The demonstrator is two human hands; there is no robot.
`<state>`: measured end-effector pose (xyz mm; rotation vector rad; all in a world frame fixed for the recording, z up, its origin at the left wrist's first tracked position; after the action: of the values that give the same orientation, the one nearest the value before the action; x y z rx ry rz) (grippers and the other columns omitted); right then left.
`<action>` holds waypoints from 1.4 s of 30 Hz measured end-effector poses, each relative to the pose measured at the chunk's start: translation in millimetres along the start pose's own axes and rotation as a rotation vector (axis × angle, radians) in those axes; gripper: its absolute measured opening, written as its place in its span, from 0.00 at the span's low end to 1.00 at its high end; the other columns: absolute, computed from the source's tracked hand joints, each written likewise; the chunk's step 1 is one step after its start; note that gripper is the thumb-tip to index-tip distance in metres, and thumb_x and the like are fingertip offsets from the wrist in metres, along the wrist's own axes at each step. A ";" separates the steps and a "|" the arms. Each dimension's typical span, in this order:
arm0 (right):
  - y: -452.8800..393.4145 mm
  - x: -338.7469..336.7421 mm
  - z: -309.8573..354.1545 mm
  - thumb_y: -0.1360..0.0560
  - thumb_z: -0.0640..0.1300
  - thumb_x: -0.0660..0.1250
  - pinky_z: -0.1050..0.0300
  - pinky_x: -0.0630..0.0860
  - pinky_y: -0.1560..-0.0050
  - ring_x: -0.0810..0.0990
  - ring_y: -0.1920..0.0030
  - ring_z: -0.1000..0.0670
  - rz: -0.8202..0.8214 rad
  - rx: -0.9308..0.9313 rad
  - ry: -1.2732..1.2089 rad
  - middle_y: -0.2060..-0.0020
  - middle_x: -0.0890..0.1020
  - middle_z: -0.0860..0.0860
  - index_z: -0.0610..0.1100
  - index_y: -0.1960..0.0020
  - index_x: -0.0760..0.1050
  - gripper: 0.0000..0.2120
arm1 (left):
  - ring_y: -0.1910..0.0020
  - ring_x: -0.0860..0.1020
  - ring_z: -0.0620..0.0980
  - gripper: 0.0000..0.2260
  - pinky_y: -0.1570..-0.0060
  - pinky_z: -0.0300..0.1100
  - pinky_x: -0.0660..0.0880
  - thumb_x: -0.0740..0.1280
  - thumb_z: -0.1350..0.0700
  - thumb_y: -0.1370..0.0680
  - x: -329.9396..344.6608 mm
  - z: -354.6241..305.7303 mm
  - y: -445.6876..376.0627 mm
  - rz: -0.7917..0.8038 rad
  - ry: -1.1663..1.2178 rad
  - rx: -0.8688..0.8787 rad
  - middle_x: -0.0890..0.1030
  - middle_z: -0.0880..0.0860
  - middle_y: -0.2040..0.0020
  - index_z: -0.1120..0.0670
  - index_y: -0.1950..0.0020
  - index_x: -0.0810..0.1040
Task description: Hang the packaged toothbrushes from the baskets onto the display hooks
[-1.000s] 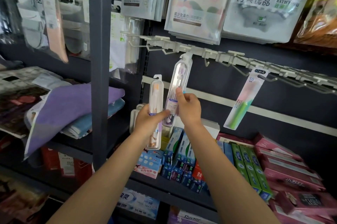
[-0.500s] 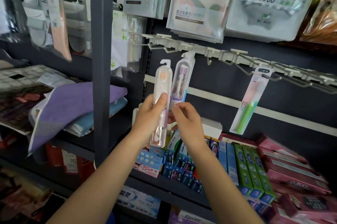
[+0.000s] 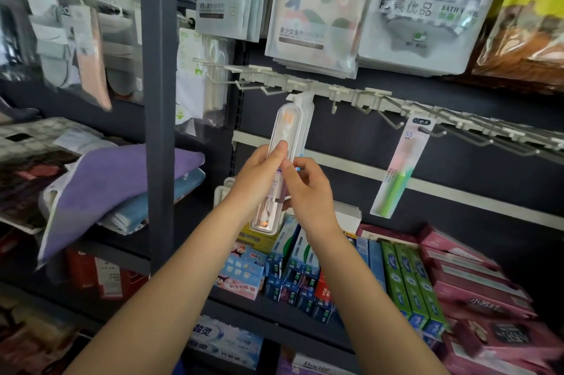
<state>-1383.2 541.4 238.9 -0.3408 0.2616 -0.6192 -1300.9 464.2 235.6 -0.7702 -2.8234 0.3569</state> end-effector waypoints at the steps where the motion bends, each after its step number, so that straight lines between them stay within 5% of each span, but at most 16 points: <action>1: -1.4 0.3 -1.7 0.17 0.49 0.64 0.51 0.81 0.64 0.78 0.65 0.50 0.001 0.017 -0.005 0.62 0.78 0.46 0.42 0.45 0.76 0.10 | 0.54 0.85 0.52 0.15 0.61 0.46 0.79 0.61 0.40 0.18 0.0 2.5 -0.7 0.008 0.012 -0.026 0.84 0.53 0.49 0.49 0.42 0.78; 5: -7.1 -1.7 -10.6 0.18 0.50 0.66 0.45 0.83 0.57 0.82 0.56 0.44 -0.039 0.039 0.021 0.53 0.82 0.42 0.45 0.47 0.77 0.08 | 0.58 0.83 0.49 0.07 0.60 0.47 0.79 0.65 0.52 0.17 -8.1 19.1 0.2 -0.012 0.173 -0.084 0.84 0.54 0.53 0.52 0.43 0.78; 8: -11.3 -3.3 -17.3 0.18 0.49 0.66 0.43 0.81 0.49 0.83 0.53 0.45 -0.057 0.060 0.033 0.52 0.84 0.44 0.47 0.47 0.78 0.06 | 0.53 0.85 0.49 0.09 0.56 0.45 0.80 0.66 0.58 0.18 -18.9 35.3 4.2 -0.029 0.177 -0.059 0.85 0.54 0.49 0.54 0.39 0.80; 12: -20.0 -1.2 -31.1 0.18 0.50 0.65 0.41 0.80 0.43 0.84 0.50 0.44 -0.077 0.116 0.043 0.50 0.84 0.44 0.44 0.45 0.78 0.09 | 0.47 0.84 0.50 0.10 0.45 0.50 0.81 0.70 0.57 0.20 -21.2 47.8 2.6 -0.082 0.100 -0.026 0.85 0.52 0.48 0.52 0.39 0.81; 19: -34.9 3.8 -47.9 0.20 0.55 0.68 0.39 0.80 0.42 0.84 0.49 0.44 -0.095 0.145 0.066 0.52 0.84 0.45 0.44 0.49 0.77 0.13 | 0.53 0.82 0.39 0.08 0.57 0.30 0.76 0.70 0.56 0.20 -21.2 49.9 -5.8 -0.173 0.032 0.047 0.83 0.44 0.51 0.45 0.44 0.80; 24: -24.5 -9.8 -57.3 0.20 0.54 0.68 0.42 0.80 0.42 0.83 0.50 0.47 -0.110 0.167 0.098 0.53 0.82 0.49 0.44 0.48 0.76 0.13 | 0.45 0.81 0.46 0.10 0.42 0.44 0.78 0.71 0.56 0.21 -22.5 63.8 -3.1 -0.250 -0.179 0.003 0.83 0.46 0.47 0.51 0.40 0.81; 27: 5.2 -30.3 -68.2 0.20 0.53 0.68 0.44 0.81 0.44 0.83 0.51 0.48 -0.062 0.171 0.150 0.54 0.82 0.51 0.49 0.50 0.75 0.08 | 0.48 0.78 0.42 0.10 0.47 0.38 0.75 0.70 0.55 0.21 -17.7 61.7 23.9 -0.312 -0.329 0.134 0.78 0.43 0.48 0.51 0.40 0.80; 30: 54.2 -66.6 -91.7 0.19 0.48 0.68 0.48 0.83 0.52 0.84 0.55 0.46 -0.006 0.179 0.191 0.59 0.83 0.49 0.48 0.53 0.76 0.05 | 0.55 0.77 0.38 0.03 0.57 0.29 0.71 0.70 0.55 0.21 17.0 75.5 68.5 -0.177 -0.322 0.237 0.80 0.44 0.54 0.51 0.48 0.80; 33: 122.2 -131.5 -137.6 0.20 0.45 0.70 0.53 0.80 0.61 0.81 0.63 0.53 -0.106 0.338 0.304 0.65 0.81 0.53 0.47 0.56 0.77 0.06 | 0.60 0.77 0.39 0.02 0.62 0.29 0.70 0.67 0.52 0.21 76.9 124.6 114.3 0.107 -0.333 0.144 0.80 0.45 0.59 0.48 0.52 0.79; 36: 196.7 -212.4 -179.0 0.21 0.47 0.70 0.41 0.81 0.56 0.82 0.63 0.49 -0.281 0.514 0.419 0.67 0.81 0.53 0.49 0.60 0.77 0.09 | 0.60 0.79 0.41 0.03 0.61 0.36 0.72 0.68 0.52 0.19 144.5 190.9 161.3 0.438 -0.384 -0.061 0.81 0.46 0.61 0.49 0.52 0.80; 39: 263.1 -281.6 -203.1 0.19 0.46 0.68 0.37 0.81 0.55 0.83 0.62 0.42 -0.396 0.700 0.501 0.66 0.82 0.49 0.48 0.60 0.75 0.10 | 0.57 0.80 0.41 0.04 0.56 0.40 0.75 0.68 0.52 0.19 205.7 241.7 210.1 0.666 -0.478 -0.126 0.82 0.44 0.55 0.50 0.48 0.81; 42: 311.7 -333.8 -216.1 0.20 0.46 0.68 0.45 0.79 0.56 0.81 0.59 0.43 -0.467 0.775 0.620 0.65 0.80 0.51 0.45 0.56 0.75 0.08 | 0.46 0.78 0.44 0.11 0.48 0.42 0.75 0.68 0.49 0.19 257.3 271.5 256.9 0.841 -0.569 -0.142 0.77 0.45 0.44 0.50 0.39 0.79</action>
<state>-1556.1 930.5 -33.0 0.5708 0.5135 -1.2245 -1464.2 763.7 -63.6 -2.1835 -2.8443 0.5602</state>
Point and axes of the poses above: each hand's wrist, its own y-axis away from the middle knuckle, its own x-axis out of the palm, z = x × y, the point moved 6 cm from there along -y, towards the middle knuckle
